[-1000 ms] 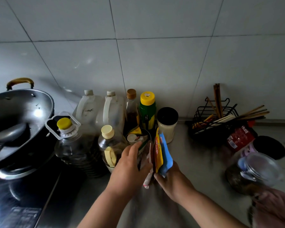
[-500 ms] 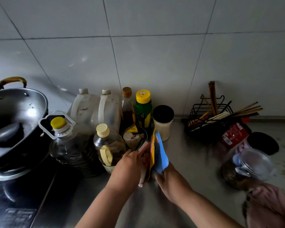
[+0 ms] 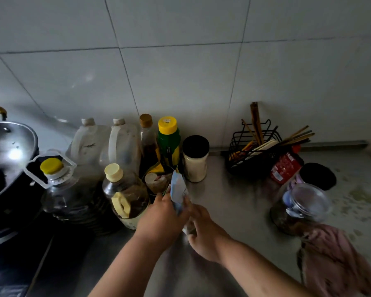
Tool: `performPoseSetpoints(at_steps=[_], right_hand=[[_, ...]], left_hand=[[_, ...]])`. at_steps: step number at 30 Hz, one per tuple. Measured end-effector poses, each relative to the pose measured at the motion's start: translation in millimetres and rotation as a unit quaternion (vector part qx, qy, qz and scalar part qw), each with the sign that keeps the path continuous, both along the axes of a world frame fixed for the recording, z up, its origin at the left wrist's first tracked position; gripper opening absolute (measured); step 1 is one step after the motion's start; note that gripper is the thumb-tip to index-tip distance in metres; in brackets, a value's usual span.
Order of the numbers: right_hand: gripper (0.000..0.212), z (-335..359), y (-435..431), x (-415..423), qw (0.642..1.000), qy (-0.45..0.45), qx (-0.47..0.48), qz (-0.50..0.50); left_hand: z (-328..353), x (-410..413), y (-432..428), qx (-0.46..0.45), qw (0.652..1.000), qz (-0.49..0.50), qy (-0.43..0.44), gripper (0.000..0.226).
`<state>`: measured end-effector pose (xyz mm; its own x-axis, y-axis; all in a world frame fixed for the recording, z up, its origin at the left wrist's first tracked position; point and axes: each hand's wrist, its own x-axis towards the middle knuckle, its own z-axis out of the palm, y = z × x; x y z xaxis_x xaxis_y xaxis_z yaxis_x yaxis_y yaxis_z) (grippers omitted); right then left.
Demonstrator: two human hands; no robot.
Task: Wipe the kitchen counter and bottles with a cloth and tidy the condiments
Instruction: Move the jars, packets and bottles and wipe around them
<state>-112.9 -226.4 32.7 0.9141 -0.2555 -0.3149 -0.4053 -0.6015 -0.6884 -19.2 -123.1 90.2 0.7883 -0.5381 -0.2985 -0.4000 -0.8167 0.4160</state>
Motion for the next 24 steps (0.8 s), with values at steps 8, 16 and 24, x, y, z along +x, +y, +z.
performPoseSetpoints(at_steps=[8,16,24], right_hand=[[0.057,19.8,-49.3,-39.2,0.963,-0.098,-0.181,-0.176],[0.091,21.4,-123.3,-86.0,0.844,0.068,-0.351,-0.400],[0.092,11.5,-147.8,-104.7,0.822,0.020,-0.262,-0.505]], left_hand=[[-10.5,-10.1,-23.0,0.034,0.999,-0.013,-0.028,0.056],[-16.8,-8.7,-27.1,0.005,1.000,0.008,-0.018,0.059],[-14.0,-9.8,-25.8,-0.006,1.000,0.012,-0.022,0.065]])
